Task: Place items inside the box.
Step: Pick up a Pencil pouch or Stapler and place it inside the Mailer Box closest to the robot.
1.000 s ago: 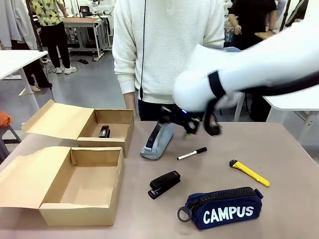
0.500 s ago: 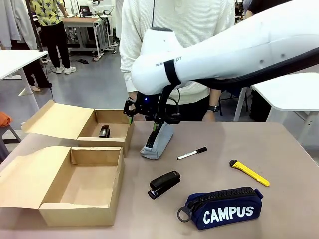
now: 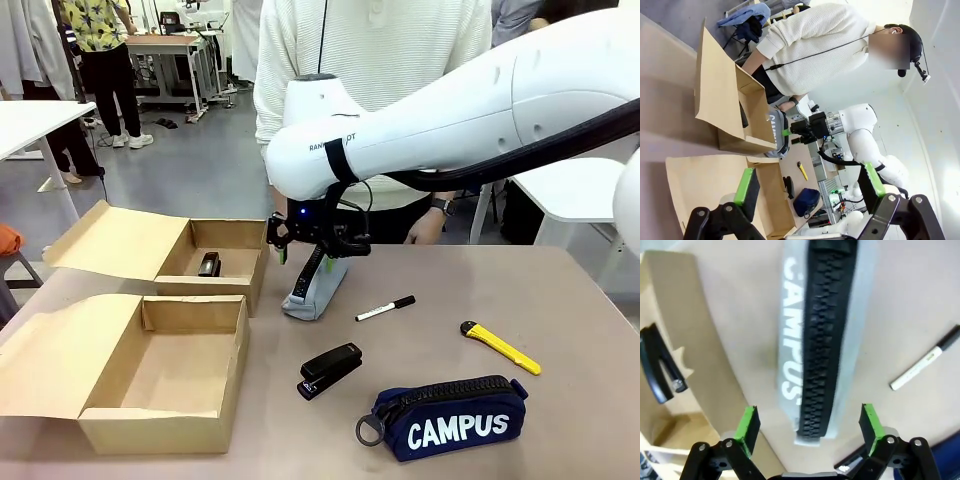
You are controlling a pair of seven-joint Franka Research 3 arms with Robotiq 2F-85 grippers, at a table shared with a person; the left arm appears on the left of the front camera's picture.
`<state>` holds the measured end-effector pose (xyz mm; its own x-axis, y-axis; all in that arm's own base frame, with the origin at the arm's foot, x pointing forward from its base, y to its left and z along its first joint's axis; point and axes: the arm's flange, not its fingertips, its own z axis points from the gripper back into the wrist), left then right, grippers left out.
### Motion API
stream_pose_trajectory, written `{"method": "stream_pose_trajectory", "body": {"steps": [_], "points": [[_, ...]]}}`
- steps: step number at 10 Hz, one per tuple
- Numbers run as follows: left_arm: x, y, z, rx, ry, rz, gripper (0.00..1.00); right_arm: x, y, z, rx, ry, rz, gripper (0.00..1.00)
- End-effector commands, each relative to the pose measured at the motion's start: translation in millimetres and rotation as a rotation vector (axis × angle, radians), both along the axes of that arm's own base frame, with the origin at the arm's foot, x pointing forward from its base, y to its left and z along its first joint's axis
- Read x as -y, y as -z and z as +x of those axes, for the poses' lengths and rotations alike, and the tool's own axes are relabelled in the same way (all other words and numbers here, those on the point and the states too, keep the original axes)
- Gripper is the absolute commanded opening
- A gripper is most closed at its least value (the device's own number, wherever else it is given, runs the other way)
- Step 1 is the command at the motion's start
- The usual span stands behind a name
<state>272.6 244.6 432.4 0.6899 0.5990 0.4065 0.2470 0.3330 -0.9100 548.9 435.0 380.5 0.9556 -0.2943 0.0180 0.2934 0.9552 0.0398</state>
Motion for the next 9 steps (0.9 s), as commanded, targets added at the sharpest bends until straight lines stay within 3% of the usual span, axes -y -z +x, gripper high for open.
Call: {"method": "stream_pose_trajectory", "body": {"steps": [1,3,4,5,6,7,8,9], "points": [[1,-1,0,0.033,-0.005,-0.006,1.00,-4,4,5,0.016,0.045,-0.041,1.00],[1,-1,0,0.033,-0.005,-0.006,1.00,-1,13,7,0.009,0.034,-0.039,1.00],[1,-1,0,0.033,-0.005,-0.006,1.00,-1,15,6,0.004,0.019,-0.044,0.41],[1,-1,0,0.033,-0.005,-0.006,1.00,0,19,6,0.009,0.015,-0.043,0.40],[1,-1,0,0.033,-0.005,-0.006,1.00,1,19,4,0.008,0.011,-0.038,0.00],[1,-1,0,0.033,-0.005,-0.006,1.00,0,20,4,0.016,0.010,-0.035,0.36],[1,-1,0,0.033,-0.005,-0.006,1.00,-1,22,5,0.010,0.007,-0.036,0.00],[1,-1,0,0.033,-0.005,-0.006,1.00,-3,24,5,0.005,0.001,-0.045,0.00]]}}
